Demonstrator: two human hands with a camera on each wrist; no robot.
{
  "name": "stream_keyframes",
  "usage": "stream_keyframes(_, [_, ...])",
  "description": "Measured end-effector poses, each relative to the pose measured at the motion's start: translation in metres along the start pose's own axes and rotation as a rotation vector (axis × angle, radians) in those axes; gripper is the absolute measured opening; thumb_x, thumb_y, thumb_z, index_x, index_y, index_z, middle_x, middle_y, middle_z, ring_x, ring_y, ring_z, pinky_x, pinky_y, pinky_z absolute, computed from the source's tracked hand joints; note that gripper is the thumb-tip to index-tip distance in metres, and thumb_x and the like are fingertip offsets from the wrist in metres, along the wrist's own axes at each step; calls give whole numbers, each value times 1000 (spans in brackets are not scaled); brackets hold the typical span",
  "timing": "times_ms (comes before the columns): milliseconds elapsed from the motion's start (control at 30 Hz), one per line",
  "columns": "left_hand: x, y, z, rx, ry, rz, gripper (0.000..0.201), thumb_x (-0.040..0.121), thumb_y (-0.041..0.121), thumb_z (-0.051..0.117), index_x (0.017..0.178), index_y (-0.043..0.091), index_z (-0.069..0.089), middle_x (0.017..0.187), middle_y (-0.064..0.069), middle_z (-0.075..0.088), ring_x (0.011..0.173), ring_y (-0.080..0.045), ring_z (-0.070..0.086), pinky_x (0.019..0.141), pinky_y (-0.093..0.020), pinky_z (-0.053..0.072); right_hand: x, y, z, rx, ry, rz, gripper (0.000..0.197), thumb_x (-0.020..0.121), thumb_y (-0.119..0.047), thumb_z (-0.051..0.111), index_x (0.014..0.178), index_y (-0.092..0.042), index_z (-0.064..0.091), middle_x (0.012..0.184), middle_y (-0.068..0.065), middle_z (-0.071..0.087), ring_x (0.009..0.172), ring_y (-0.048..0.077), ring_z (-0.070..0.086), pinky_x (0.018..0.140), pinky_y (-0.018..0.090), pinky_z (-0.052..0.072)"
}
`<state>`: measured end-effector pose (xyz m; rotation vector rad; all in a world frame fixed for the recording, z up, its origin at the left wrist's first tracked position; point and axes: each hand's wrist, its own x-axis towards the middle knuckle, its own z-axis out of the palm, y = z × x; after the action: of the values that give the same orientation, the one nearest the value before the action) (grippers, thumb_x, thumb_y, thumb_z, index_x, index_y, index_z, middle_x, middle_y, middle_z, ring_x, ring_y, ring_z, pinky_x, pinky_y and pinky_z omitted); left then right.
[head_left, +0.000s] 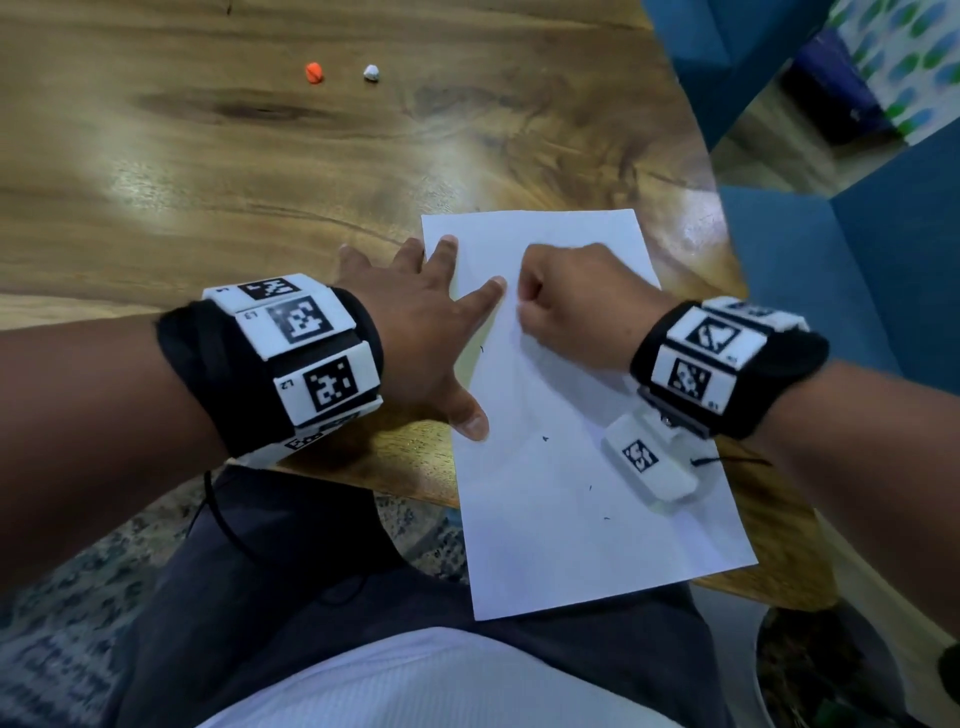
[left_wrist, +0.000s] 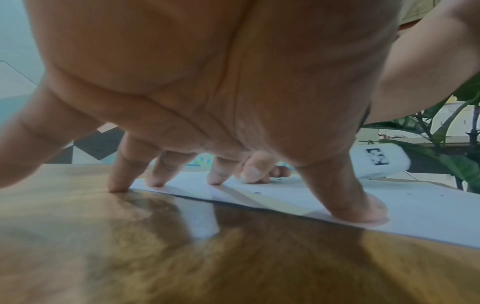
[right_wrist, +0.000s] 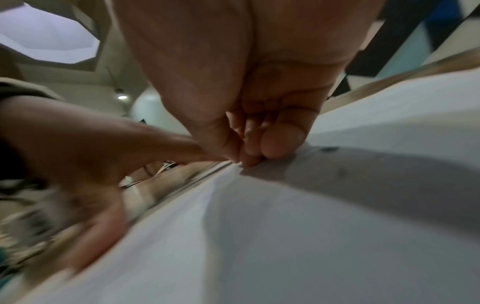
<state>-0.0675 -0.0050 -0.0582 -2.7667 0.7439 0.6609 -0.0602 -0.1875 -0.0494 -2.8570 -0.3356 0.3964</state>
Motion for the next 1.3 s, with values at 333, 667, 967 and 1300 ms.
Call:
stream_keyframes(333, [1, 0, -4, 31, -25, 19, 140, 52, 102, 50, 157, 37, -17, 167, -13, -21, 156, -37, -7, 110, -73, 24, 24, 26, -17, -56, 61, 98, 13, 84, -16, 55, 84, -7, 65, 82, 8, 69, 81, 27, 63, 71, 35, 52])
stream_keyframes(667, [2, -2, -4, 34, -12, 103, 137, 58, 98, 52, 160, 28, -8, 169, -8, -18, 157, -27, -5, 114, -62, 30, -17, -14, 14, -1, -66, -210, 5, 86, -25, 54, 88, -22, 52, 82, 2, 65, 74, 25, 60, 66, 35, 50])
stream_keyframes(967, [-1, 1, -5, -46, -61, 70, 135, 60, 95, 57, 158, 35, -15, 168, -10, -22, 156, -31, -11, 113, -66, 30, 23, 42, -22, -49, 35, 100, 9, 81, -17, 54, 82, -13, 62, 73, 1, 68, 80, 21, 61, 70, 36, 54])
stream_keyframes(1300, [-1, 10, -22, -12, 78, 108, 94, 58, 98, 49, 126, 34, 48, 145, -8, 34, 139, -32, 30, 109, -60, 32, 18, 51, -14, 20, 39, 30, 13, 90, -20, 47, 97, -24, 57, 77, -2, 61, 81, 25, 59, 73, 38, 53])
